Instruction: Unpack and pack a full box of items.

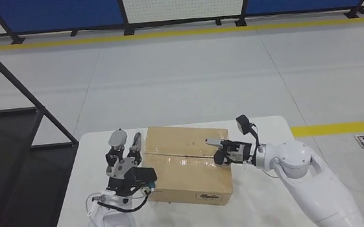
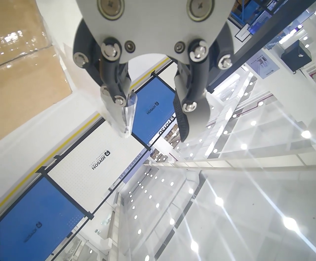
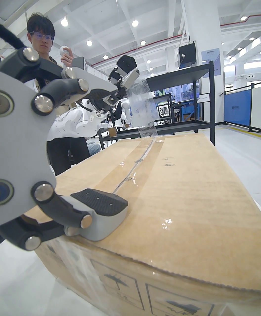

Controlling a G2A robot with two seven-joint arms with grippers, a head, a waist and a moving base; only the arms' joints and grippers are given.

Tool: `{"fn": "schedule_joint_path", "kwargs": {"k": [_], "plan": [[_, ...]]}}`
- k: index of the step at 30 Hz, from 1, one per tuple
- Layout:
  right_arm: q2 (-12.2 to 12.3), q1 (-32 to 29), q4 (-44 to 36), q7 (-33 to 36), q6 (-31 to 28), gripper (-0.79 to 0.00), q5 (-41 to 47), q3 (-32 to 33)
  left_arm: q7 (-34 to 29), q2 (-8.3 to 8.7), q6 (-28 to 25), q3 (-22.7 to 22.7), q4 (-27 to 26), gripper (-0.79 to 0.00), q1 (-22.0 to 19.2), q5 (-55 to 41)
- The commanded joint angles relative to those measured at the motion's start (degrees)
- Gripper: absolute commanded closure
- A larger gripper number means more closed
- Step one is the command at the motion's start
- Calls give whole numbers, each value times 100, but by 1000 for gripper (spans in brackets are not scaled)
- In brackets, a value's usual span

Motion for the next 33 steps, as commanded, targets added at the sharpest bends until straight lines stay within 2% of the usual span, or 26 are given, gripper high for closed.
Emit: {"fn": "schedule_joint_path", "kwargs": {"k": [1, 5, 7, 13, 33], "plan": [[2, -12, -13, -3, 1, -785, -5, 3, 28, -10, -15, 15, -6, -434, 18, 26], [6, -39, -43, -6, 6, -785, -11, 13, 46, -27, -44, 28, 14, -440, 28, 78], [9, -53, -56, -7, 6, -785, -14, 18, 40, -38, -54, 35, 18, -403, 21, 96], [14, -91, -91, -7, 15, -785, -33, 19, 61, -70, -87, 88, 58, -425, -9, 157], [42, -193, -206, -13, -20, -785, -51, 93, 86, -180, -110, 308, 150, -428, -39, 448]]}}
